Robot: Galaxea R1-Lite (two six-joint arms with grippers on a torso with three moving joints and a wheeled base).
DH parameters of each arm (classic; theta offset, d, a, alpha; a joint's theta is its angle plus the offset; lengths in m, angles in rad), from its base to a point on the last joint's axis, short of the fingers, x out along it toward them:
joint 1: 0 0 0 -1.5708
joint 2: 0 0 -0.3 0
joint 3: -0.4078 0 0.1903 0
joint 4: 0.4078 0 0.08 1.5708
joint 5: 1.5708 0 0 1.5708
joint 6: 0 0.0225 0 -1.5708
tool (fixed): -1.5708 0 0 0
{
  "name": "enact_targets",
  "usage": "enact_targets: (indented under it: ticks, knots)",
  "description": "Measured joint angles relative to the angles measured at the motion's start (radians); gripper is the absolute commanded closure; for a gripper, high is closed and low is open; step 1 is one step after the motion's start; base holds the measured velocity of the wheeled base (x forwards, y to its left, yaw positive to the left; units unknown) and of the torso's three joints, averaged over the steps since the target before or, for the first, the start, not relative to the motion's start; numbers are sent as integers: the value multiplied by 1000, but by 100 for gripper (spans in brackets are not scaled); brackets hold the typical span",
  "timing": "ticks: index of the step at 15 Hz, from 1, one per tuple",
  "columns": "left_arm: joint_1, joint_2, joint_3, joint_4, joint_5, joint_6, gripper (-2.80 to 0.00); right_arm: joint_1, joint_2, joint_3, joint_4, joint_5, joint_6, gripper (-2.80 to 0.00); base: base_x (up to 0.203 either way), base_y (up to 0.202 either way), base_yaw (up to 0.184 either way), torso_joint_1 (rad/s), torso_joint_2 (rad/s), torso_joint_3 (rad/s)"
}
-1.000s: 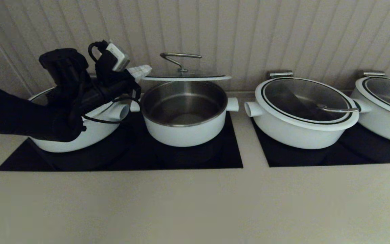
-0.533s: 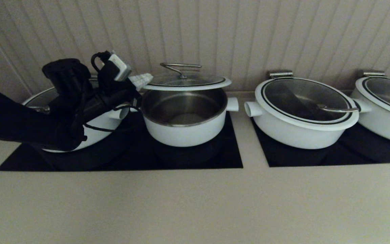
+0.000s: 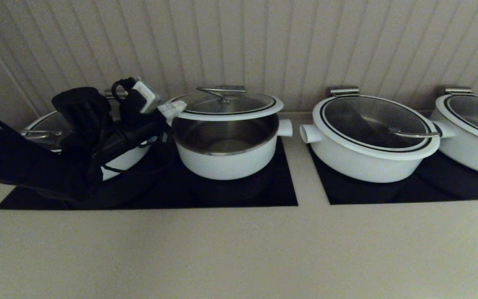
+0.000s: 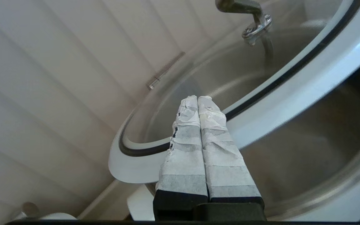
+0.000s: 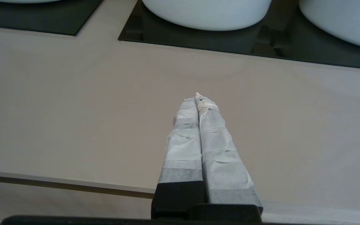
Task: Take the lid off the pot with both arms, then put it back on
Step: Close the pot lid
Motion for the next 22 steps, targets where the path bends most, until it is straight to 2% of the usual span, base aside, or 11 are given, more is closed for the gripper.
enact_targets:
  ticks: [9, 22]
  knots:
    - [-7, 53, 6, -33, 1, 33, 0, 0, 0, 0, 0, 0, 0, 0, 0, 0, 0, 0, 0, 0]
    - [-6, 146, 46, -156, 1, 39, 0, 0, 0, 0, 0, 0, 0, 0, 0, 0, 0, 0, 0, 0]
